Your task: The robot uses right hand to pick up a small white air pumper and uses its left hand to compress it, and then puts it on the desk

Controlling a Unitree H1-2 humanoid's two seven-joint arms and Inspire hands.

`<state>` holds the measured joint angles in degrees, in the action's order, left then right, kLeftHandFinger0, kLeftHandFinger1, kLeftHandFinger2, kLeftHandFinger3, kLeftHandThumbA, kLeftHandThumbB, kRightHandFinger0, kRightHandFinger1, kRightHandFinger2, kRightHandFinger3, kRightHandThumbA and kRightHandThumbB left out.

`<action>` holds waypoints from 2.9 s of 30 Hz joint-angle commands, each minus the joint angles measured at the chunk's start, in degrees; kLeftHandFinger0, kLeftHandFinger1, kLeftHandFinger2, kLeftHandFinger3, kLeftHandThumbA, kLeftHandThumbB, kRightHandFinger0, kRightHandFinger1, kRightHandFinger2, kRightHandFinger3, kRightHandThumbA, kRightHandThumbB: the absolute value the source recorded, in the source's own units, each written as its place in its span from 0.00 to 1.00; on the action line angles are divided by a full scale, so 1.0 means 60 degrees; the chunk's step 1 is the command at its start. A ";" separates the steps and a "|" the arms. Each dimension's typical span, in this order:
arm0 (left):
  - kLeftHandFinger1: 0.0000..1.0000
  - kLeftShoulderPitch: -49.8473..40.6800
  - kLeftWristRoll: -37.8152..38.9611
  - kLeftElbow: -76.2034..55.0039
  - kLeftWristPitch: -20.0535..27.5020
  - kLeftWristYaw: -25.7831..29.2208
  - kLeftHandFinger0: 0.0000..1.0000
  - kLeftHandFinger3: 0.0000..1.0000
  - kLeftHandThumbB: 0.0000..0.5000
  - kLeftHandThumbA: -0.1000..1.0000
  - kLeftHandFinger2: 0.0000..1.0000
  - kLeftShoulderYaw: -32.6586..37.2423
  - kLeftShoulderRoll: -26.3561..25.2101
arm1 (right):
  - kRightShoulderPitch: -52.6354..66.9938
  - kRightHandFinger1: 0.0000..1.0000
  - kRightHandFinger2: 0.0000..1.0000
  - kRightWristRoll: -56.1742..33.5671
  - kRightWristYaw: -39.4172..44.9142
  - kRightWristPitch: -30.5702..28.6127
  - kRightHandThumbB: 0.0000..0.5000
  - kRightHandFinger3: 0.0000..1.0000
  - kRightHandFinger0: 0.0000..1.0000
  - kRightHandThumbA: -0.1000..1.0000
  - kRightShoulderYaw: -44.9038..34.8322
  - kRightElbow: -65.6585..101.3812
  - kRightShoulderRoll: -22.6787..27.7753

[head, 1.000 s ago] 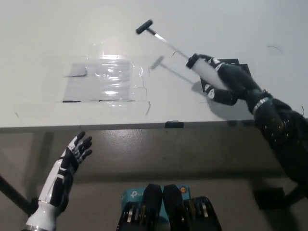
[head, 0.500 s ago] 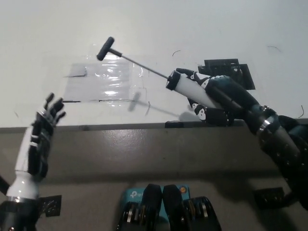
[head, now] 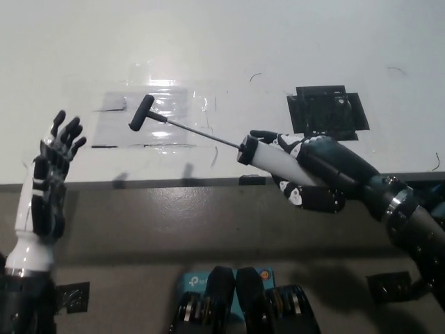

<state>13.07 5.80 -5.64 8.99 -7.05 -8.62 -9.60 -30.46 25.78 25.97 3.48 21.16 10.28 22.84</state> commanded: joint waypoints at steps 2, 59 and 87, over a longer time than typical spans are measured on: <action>1.00 0.0762 -0.0462 -0.0149 0.0235 0.0288 1.00 1.00 0.68 1.00 1.00 0.0222 0.0093 | -0.0251 0.55 0.86 0.0316 0.0277 0.0109 0.30 0.98 0.07 0.00 0.0073 0.0389 -0.0025; 1.00 0.0801 -0.0921 -0.1614 -0.0620 -0.0077 1.00 1.00 0.71 1.00 1.00 0.1706 0.0904 | -0.1662 0.54 0.85 0.1216 0.1239 0.0265 0.32 0.93 0.05 0.00 0.1007 -0.0533 -0.1349; 1.00 0.0574 -0.0655 -0.2112 -0.0887 -0.0107 1.00 1.00 0.73 1.00 1.00 0.2024 0.1209 | -0.2410 0.12 0.14 0.1683 0.0758 -0.0475 0.43 0.29 0.04 0.00 0.1440 -0.2184 -0.2299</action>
<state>15.51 -0.25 -16.44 3.75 -7.06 2.53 -3.18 -40.13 35.22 32.38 4.06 29.50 -3.31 10.19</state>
